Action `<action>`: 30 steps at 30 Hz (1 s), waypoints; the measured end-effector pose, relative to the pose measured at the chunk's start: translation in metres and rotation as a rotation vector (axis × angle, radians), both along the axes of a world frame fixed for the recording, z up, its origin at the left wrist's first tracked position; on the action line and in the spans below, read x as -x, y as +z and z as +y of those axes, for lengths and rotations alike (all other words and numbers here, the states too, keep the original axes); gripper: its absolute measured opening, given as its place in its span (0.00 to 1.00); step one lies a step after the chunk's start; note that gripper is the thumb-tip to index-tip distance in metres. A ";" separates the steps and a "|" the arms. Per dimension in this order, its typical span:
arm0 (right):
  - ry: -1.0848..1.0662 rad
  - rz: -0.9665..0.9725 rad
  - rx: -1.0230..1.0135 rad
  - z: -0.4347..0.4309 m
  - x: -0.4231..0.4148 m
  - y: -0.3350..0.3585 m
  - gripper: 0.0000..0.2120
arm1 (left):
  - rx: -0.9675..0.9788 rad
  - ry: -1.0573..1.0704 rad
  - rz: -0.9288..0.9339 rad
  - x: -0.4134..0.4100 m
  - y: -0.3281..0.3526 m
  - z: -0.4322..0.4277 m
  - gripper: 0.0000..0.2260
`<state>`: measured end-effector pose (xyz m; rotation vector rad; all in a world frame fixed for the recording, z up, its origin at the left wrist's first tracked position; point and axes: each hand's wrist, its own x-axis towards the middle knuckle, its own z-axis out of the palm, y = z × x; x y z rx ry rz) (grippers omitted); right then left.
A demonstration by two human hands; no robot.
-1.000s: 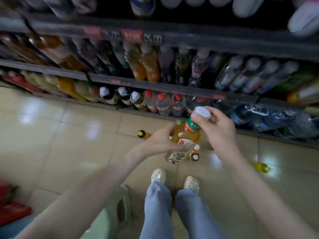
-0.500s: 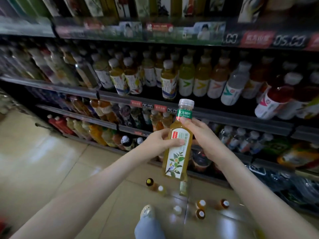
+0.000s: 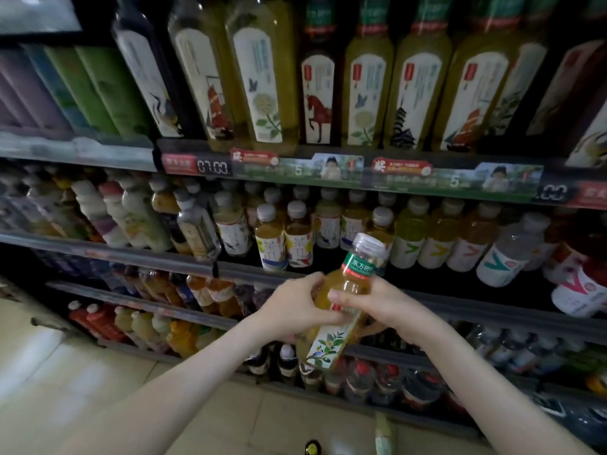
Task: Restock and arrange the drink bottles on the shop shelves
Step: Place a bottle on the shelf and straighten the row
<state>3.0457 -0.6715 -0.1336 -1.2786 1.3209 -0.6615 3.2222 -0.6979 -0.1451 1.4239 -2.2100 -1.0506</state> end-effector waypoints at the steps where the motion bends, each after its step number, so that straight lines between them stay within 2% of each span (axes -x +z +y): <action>1: -0.026 -0.006 0.013 -0.004 -0.006 -0.001 0.16 | 0.066 0.001 -0.046 -0.005 0.001 -0.007 0.19; 5: -0.185 -0.021 0.087 -0.019 -0.026 -0.014 0.16 | 0.223 -0.021 -0.148 -0.015 0.000 -0.030 0.25; 9: -0.359 0.071 0.209 -0.028 -0.038 -0.029 0.11 | 0.229 -0.111 -0.196 -0.018 -0.010 -0.056 0.32; 11: -0.410 0.135 0.254 -0.035 -0.041 -0.036 0.09 | 0.305 -0.140 -0.256 -0.025 -0.020 -0.071 0.35; 15: -0.517 0.174 0.289 -0.047 -0.043 -0.050 0.09 | 0.583 0.109 -0.353 -0.051 -0.043 -0.101 0.32; 16: -0.539 0.171 0.291 -0.051 -0.043 -0.052 0.09 | 0.584 0.175 -0.346 -0.057 -0.048 -0.109 0.32; 18: -0.571 0.167 0.293 -0.057 -0.041 -0.056 0.09 | 0.467 0.242 -0.322 -0.065 -0.055 -0.122 0.36; 21: -0.607 0.178 0.286 -0.064 -0.039 -0.062 0.09 | 0.306 0.234 -0.317 -0.067 -0.060 -0.132 0.40; 27: -0.624 0.180 0.266 -0.075 -0.039 -0.071 0.11 | 0.317 0.265 -0.332 -0.068 -0.062 -0.146 0.35; 30: -0.600 0.194 0.266 -0.080 -0.045 -0.072 0.12 | 0.311 0.249 -0.277 -0.072 -0.063 -0.148 0.34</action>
